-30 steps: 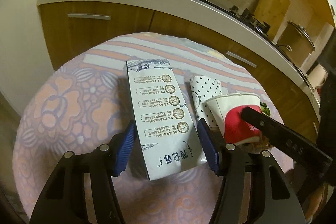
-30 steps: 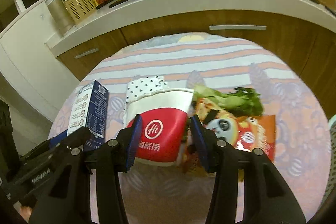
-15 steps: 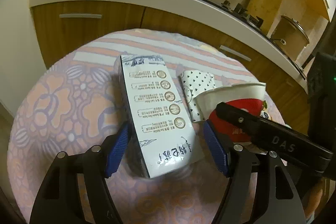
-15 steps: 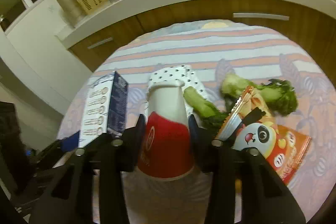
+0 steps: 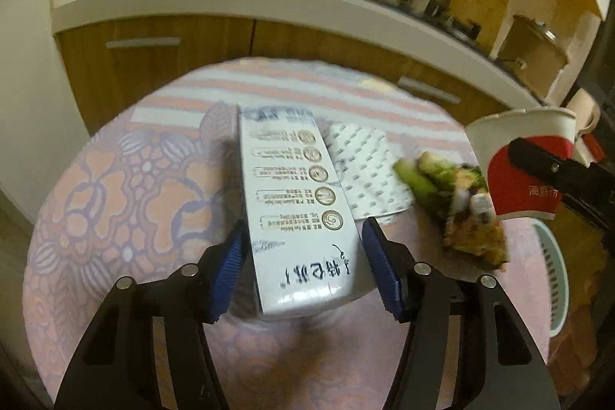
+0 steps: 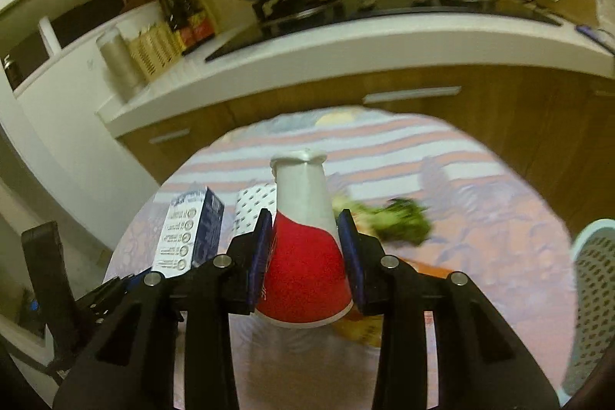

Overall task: Collect trash
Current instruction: 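Lift the carton and the paper cup off the table with both tools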

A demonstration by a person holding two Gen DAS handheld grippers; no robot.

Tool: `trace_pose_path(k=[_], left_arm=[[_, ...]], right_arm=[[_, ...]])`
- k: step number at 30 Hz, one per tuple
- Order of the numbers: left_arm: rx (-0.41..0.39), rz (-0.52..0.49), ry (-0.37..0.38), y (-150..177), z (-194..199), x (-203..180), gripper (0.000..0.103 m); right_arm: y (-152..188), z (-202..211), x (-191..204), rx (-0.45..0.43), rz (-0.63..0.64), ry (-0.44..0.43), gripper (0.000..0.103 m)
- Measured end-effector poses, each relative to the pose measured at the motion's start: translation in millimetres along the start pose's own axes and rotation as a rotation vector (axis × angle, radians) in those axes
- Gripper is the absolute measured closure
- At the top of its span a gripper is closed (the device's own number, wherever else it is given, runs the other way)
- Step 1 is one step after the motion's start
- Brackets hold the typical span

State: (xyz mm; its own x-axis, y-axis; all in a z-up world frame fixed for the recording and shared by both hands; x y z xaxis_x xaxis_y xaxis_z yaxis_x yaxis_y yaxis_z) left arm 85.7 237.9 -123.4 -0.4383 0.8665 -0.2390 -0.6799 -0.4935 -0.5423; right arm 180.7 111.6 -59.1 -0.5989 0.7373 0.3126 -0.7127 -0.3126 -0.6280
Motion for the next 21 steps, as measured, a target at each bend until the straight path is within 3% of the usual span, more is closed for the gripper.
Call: trace_pose_path(k=[4, 8, 10, 12, 14, 17, 18, 19, 21], left_arm=[[-0.061, -0.03, 0.022, -7, 23, -23, 0.047], [-0.101, -0.064, 0.105, -12, 43, -58, 0.049], [-0.093, -0.096, 0.144, -12, 46, -81, 0.098], [-0.061, -0.111, 0.211, -10, 44, -104, 0.101], [-0.045, -0.141, 0.169, -7, 38, -118, 0.101], [0.001, -0.142, 0.188, 5, 28, -125, 0.096], [0.006, -0.14, 0.171, 9, 26, -122, 0.085], [0.0, -0.14, 0.141, 12, 26, -118, 0.066], [-0.01, -0.14, 0.079, 21, 26, -108, 0.044]], right_arm=[[-3, 32, -23, -0.058, -0.011, 0.052, 0.071], [-2, 63, -51, -0.105, -0.04, 0.084, 0.071], [0, 74, -63, -0.119, -0.058, 0.097, 0.071], [3, 83, -75, -0.131, -0.077, 0.105, 0.071], [7, 90, -90, -0.131, -0.101, 0.116, 0.071], [16, 96, -105, -0.124, -0.119, 0.118, 0.071], [19, 98, -107, -0.124, -0.118, 0.114, 0.071], [21, 100, -109, -0.126, -0.115, 0.113, 0.071], [24, 101, -112, -0.125, -0.118, 0.104, 0.071]])
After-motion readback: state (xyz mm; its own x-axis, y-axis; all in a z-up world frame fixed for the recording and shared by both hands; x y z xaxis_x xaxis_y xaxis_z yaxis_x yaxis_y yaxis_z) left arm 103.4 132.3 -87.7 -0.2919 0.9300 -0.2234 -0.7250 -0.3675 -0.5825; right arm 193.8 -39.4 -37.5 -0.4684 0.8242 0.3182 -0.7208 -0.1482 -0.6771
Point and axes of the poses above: each gripper's, at about its wrist camera, not at the fingertips, and z roughly against the way its jaws point, x to its left, y to its underside, the point moved 8 cm from there along -z, roughly the way its jaws point, and after that the axes turned 9 degrees about x, right-handed, at the moved point
